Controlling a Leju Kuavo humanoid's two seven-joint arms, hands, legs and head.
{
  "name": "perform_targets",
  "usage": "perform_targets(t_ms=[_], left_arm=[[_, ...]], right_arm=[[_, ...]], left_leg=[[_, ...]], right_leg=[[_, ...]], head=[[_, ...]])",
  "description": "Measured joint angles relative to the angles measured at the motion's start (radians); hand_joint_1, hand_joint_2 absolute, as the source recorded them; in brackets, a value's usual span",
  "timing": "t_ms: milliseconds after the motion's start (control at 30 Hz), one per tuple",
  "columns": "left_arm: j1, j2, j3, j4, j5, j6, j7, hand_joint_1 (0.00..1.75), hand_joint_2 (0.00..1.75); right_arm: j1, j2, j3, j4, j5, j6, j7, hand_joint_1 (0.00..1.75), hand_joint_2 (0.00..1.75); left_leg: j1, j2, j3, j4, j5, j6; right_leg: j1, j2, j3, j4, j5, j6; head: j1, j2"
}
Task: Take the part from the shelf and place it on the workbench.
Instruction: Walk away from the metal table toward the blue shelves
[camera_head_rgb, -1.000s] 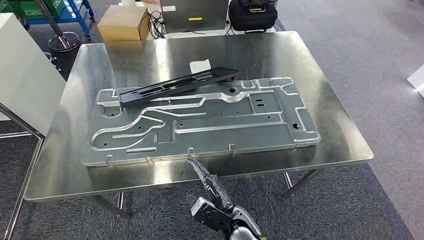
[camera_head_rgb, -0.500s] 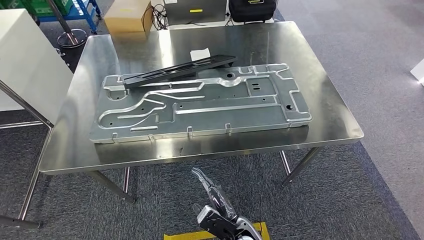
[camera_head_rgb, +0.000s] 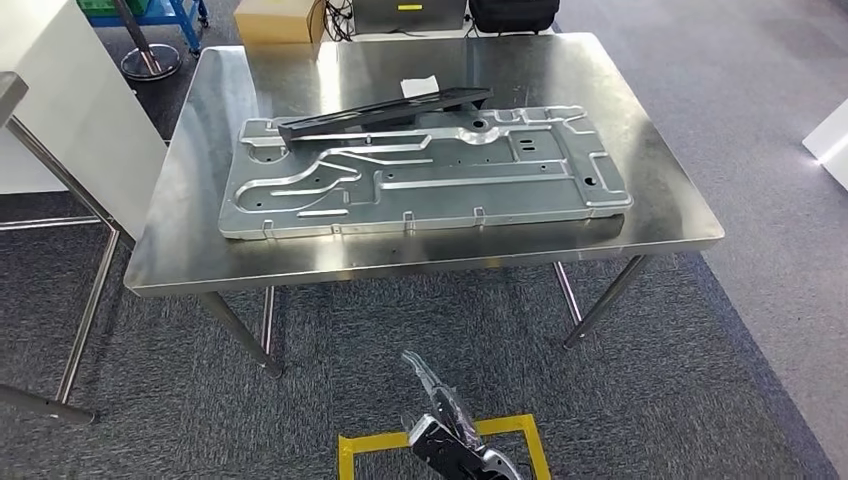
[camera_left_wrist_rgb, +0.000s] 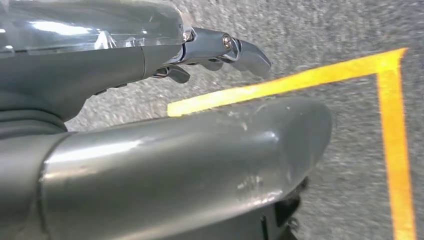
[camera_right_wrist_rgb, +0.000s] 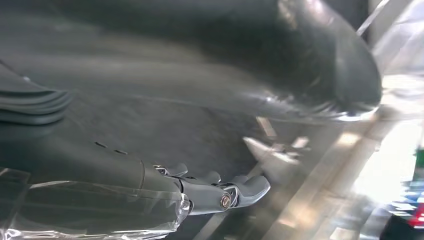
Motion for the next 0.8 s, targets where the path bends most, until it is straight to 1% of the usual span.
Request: perform_targets(t_ms=[33,67,100,133,167,200,233,267,300,333,367,400,433,467,500,533,567,600,633,667,700,733,767,800], left_arm=[[0.000,-0.001,-0.002,0.000,-0.004,0.001,0.001,0.00,0.00],[0.000,-0.004,-0.004,0.000,-0.006,0.004,0.002,0.00,0.00],[0.000,-0.006,-0.004,0.000,-0.007,0.007,0.003,0.00,0.00],[0.001,-0.009,-0.005,0.000,-0.009,0.012,0.005,0.00,0.00],[0.001,-0.011,-0.006,0.000,-0.013,0.019,0.009,0.00,0.00],[0.001,-0.012,-0.007,0.000,-0.019,0.026,0.015,0.00,0.00],[0.002,-0.013,-0.009,0.000,-0.027,0.033,0.021,0.00,0.00],[0.002,-0.013,-0.012,0.000,-0.037,0.039,0.029,0.00,0.00],[0.003,-0.011,-0.015,0.000,-0.047,0.043,0.035,0.00,0.00],[0.004,-0.008,-0.018,0.000,-0.056,0.045,0.040,0.00,0.00],[0.005,-0.004,-0.021,0.000,-0.062,0.044,0.043,0.00,0.00],[0.007,0.000,-0.023,0.000,-0.067,0.043,0.045,0.00,0.00],[0.009,0.004,-0.024,0.000,-0.069,0.042,0.046,0.00,0.00],[0.011,0.009,-0.026,0.000,-0.070,0.041,0.046,0.00,0.00],[0.011,0.012,-0.027,0.000,-0.071,0.041,0.046,0.00,0.00],[0.011,0.014,-0.029,0.000,-0.071,0.041,0.046,0.00,0.00],[0.010,0.016,-0.032,0.000,-0.071,0.041,0.046,0.00,0.00],[0.008,0.017,-0.034,0.000,-0.071,0.041,0.046,0.00,0.00],[0.006,0.018,-0.036,0.000,-0.072,0.042,0.046,0.00,0.00],[0.006,0.018,-0.037,0.000,-0.072,0.042,0.046,0.00,0.00],[0.006,0.018,-0.038,0.000,-0.072,0.043,0.046,0.00,0.00],[0.007,0.019,-0.038,0.000,-0.073,0.044,0.047,0.00,0.00],[0.008,0.020,-0.038,0.000,-0.073,0.046,0.048,0.00,0.00],[0.009,0.022,-0.038,0.000,-0.073,0.049,0.051,0.00,0.00]], right_arm=[[-0.004,0.004,-0.026,0.056,-0.052,-0.005,-0.014,0.00,0.00],[-0.010,0.008,-0.061,0.123,-0.109,-0.006,-0.035,0.00,0.00],[-0.018,0.012,-0.104,0.196,-0.154,-0.005,-0.062,0.00,0.00],[-0.027,0.016,-0.147,0.268,-0.188,-0.008,-0.082,0.00,0.00],[-0.037,0.017,-0.189,0.341,-0.210,-0.020,-0.086,0.00,0.00],[-0.044,0.018,-0.226,0.411,-0.223,-0.043,-0.070,0.00,0.00],[-0.050,0.018,-0.255,0.472,-0.227,-0.074,-0.033,0.00,0.00],[-0.052,0.016,-0.281,0.528,-0.229,-0.107,0.021,0.00,0.00],[-0.049,0.013,-0.304,0.579,-0.231,-0.133,0.085,0.00,0.00],[-0.043,0.008,-0.326,0.626,-0.234,-0.151,0.154,0.00,0.00],[-0.034,0.002,-0.347,0.665,-0.238,-0.161,0.218,0.00,0.00],[-0.023,-0.004,-0.366,0.700,-0.242,-0.165,0.269,0.00,0.00],[-0.014,-0.009,-0.381,0.729,-0.244,-0.166,0.301,0.00,0.00],[-0.007,-0.013,-0.393,0.753,-0.246,-0.166,0.317,0.00,0.00],[-0.005,-0.015,-0.402,0.774,-0.246,-0.166,0.324,0.00,0.00],[-0.004,-0.016,-0.410,0.791,-0.246,-0.167,0.330,0.00,0.00],[-0.004,-0.017,-0.416,0.805,-0.246,-0.168,0.334,0.00,0.00],[-0.004,-0.017,-0.421,0.815,-0.246,-0.168,0.338,0.00,0.00],[-0.005,-0.018,-0.425,0.826,-0.246,-0.169,0.350,0.00,0.00],[-0.005,-0.018,-0.428,0.836,-0.246,-0.166,0.369,0.00,0.00],[-0.005,-0.018,-0.432,0.845,-0.247,-0.160,0.398,0.00,0.00],[-0.006,-0.020,-0.435,0.855,-0.247,-0.144,0.449,0.00,0.00],[-0.005,-0.021,-0.438,0.862,-0.244,-0.122,0.509,0.00,0.00],[-0.004,-0.022,-0.439,0.869,-0.238,-0.096,0.576,0.00,0.00]], left_leg=[[-0.003,-0.001,-0.012,0.000,0.011,0.001],[-0.006,-0.004,-0.020,0.001,0.021,0.000],[-0.007,-0.005,-0.024,0.000,0.030,-0.003],[-0.005,-0.005,-0.025,-0.001,0.038,-0.007],[-0.005,-0.005,-0.025,-0.003,0.046,-0.013],[-0.004,-0.005,-0.026,-0.003,0.051,-0.018],[-0.003,-0.005,-0.030,0.003,0.044,-0.023],[-0.003,-0.006,-0.039,0.023,0.015,-0.029],[-0.001,-0.006,-0.050,0.061,-0.031,-0.035],[0.003,-0.006,-0.063,0.114,-0.089,-0.041],[0.008,-0.006,-0.075,0.180,-0.138,-0.047],[0.013,-0.006,-0.081,0.239,-0.163,-0.052],[0.017,-0.006,-0.077,0.277,-0.161,-0.057],[0.021,-0.006,-0.059,0.286,-0.136,-0.062],[0.025,-0.005,-0.024,0.260,-0.104,-0.066],[0.027,-0.006,0.026,0.202,-0.085,-0.069],[0.027,-0.006,0.084,0.124,-0.088,-0.070],[0.026,-0.006,0.129,0.058,-0.104,-0.066],[0.024,-0.007,0.159,0.011,-0.123,-0.060],[0.021,-0.007,0.169,-0.011,-0.132,-0.052],[0.020,-0.006,0.162,-0.012,-0.128,-0.041],[0.020,-0.003,0.153,-0.012,-0.119,-0.032],[0.020,-0.001,0.143,-0.012,-0.107,-0.022],[0.021,0.002,0.130,-0.013,-0.094,-0.014]], right_leg=[[0.008,0.001,0.059,-0.070,0.011,-0.016],[0.016,0.001,0.121,-0.155,0.005,-0.031],[0.023,0.000,0.167,-0.220,-0.005,-0.041],[0.029,-0.001,0.197,-0.266,-0.015,-0.048],[0.032,-0.002,0.206,-0.287,-0.015,-0.050],[0.029,-0.004,0.202,-0.291,-0.003,-0.051],[0.027,-0.006,0.198,-0.299,0.010,-0.055],[0.022,-0.009,0.190,-0.304,0.023,-0.058],[0.018,-0.012,0.179,-0.308,0.036,-0.059],[0.017,-0.015,0.164,-0.307,0.048,-0.060],[0.015,-0.017,0.147,-0.304,0.059,-0.059],[0.014,-0.019,0.127,-0.299,0.070,-0.056],[0.012,-0.021,0.106,-0.292,0.080,-0.053],[0.009,-0.022,0.083,-0.283,0.091,-0.049],[0.006,-0.021,0.060,-0.273,0.099,-0.044],[0.003,-0.019,0.041,-0.261,0.107,-0.038],[0.001,-0.017,0.025,-0.248,0.113,-0.032],[0.001,-0.016,0.015,-0.239,0.119,-0.025],[0.002,-0.016,0.010,-0.232,0.126,-0.018],[0.002,-0.016,0.008,-0.230,0.134,-0.011],[0.002,-0.016,0.007,-0.232,0.144,-0.004],[-0.001,-0.014,0.003,-0.229,0.143,0.002],[-0.004,-0.011,-0.004,-0.217,0.122,0.007],[-0.006,-0.008,-0.016,-0.187,0.081,0.012]], head=[[-0.001,0.000],[-0.001,0.000],[-0.001,0.000],[0.000,0.000],[0.002,0.000],[0.004,0.000],[0.007,0.000],[0.006,0.000],[0.004,0.000],[0.002,0.000],[0.001,0.000],[0.000,0.000],[0.001,0.000],[0.000,0.000],[0.000,0.000],[0.000,0.000],[-0.001,0.000],[0.000,0.000],[0.000,0.000],[0.000,0.000],[0.000,0.000],[-0.001,0.000],[0.000,0.000],[0.001,0.000]])
